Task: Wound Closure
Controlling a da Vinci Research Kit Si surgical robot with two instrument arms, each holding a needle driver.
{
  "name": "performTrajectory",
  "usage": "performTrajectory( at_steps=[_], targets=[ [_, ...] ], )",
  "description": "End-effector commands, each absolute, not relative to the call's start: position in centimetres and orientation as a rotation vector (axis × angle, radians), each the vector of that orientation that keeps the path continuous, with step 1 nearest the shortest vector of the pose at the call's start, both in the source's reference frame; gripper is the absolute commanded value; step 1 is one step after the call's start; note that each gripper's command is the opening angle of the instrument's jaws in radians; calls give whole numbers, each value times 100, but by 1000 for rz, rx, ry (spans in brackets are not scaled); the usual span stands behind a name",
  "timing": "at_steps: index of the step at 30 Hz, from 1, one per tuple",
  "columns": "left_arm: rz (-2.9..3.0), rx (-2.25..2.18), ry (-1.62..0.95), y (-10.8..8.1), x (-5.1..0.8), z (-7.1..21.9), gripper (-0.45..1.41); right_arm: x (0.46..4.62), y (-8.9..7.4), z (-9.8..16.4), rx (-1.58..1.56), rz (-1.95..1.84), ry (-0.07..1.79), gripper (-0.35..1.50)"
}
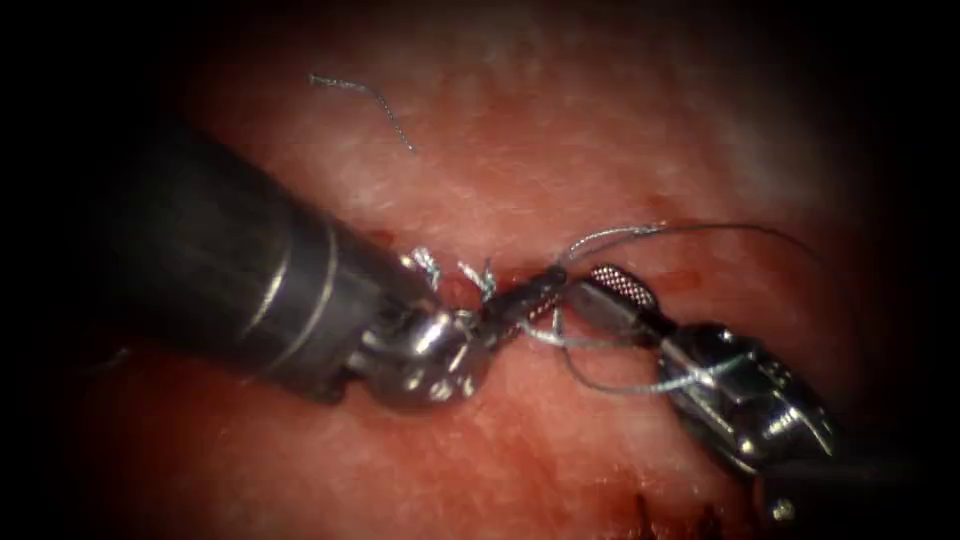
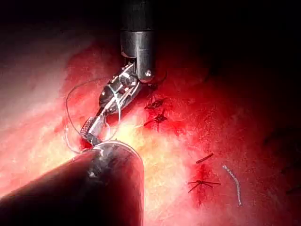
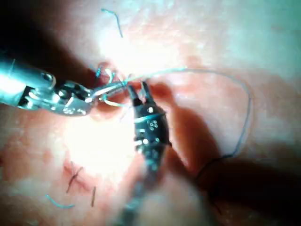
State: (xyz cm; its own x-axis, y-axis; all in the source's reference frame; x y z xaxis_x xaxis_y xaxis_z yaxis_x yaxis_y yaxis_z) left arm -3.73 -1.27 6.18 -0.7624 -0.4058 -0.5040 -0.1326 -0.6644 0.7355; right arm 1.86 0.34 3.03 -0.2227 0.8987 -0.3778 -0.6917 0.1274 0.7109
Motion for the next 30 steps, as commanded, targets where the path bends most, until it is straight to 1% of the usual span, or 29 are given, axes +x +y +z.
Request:
performTrajectory(
  at_steps=[1, 5, 13, 15, 17, 20, 22, 25, 30],
  targets=[
    [-2545, 1006, -1195, -138, -376, 621, -45, 189, 23, 315, 287, 1507, 994, 9],
    [-2541, 1001, -1200, -139, -377, 619, -45, 181, 24, 330, 305, 1541, 998, 11],
    [-2533, 989, -1202, -146, -379, 613, -45, 175, 32, 347, 421, 1745, 998, 32],
    [-2533, 989, -1202, -148, -380, 611, -45, 174, 35, 352, 440, 1782, 1025, 44],
    [-2524, 990, -1201, -151, -381, 609, -45, 173, 37, 356, 459, 1818, 1060, 46],
    [-2517, 989, -1201, -155, -383, 606, -45, 173, 40, 361, 472, 1844, 1071, 64],
    [-2515, 992, -1200, -158, -384, 603, -45, 174, 42, 362, 484, 1852, 1081, 68],
    [-2512, 997, -1198, -161, -386, 599, -45, 177, 45, 364, 524, 1858, 1095, 81],
    [-2504, 1000, -1195, -167, -389, 592, -45, 190, 50, 369, 576, 1893, 1102, 84]
  ],
)
